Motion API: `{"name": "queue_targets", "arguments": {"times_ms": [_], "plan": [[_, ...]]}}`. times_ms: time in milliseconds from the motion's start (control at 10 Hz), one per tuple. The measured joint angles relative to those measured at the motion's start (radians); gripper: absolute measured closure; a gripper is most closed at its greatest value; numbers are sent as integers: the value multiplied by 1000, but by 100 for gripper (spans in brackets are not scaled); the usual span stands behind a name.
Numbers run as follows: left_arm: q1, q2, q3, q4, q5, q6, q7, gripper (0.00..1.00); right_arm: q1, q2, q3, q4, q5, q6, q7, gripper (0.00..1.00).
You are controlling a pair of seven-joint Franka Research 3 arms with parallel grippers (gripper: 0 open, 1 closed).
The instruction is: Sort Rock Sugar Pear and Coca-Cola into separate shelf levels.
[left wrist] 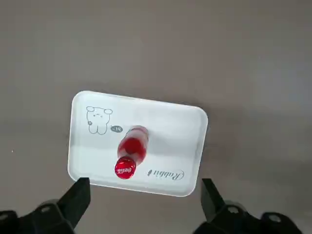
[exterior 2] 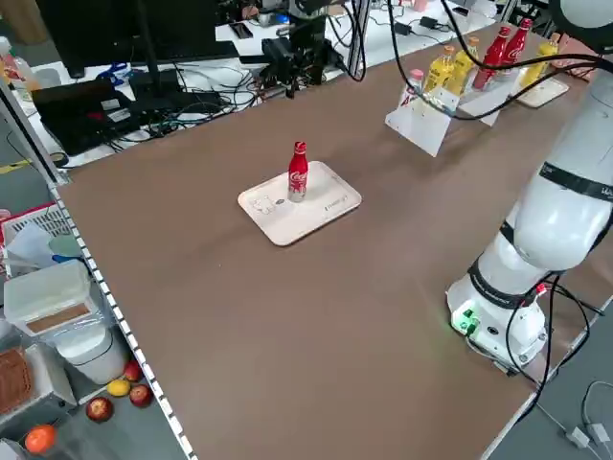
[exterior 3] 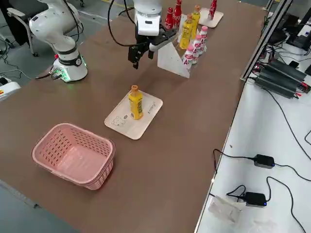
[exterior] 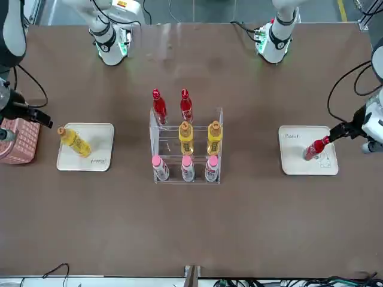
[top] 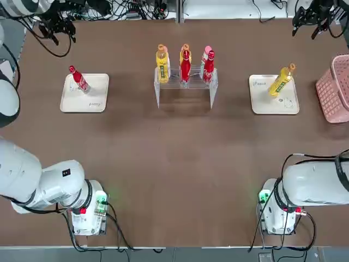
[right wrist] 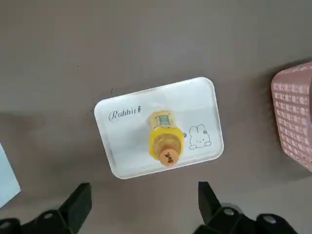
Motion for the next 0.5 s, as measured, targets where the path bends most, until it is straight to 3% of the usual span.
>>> {"name": "queue_targets", "arguments": {"times_ms": [300,500], "plan": [[9,8,0,-166,0,235,0,2,-41,-23,-1,-92,0,65,-80,10],[14,36,0,-205,12,289,1,7,-50,-25,0,-127,0,114,-100,10]]}}
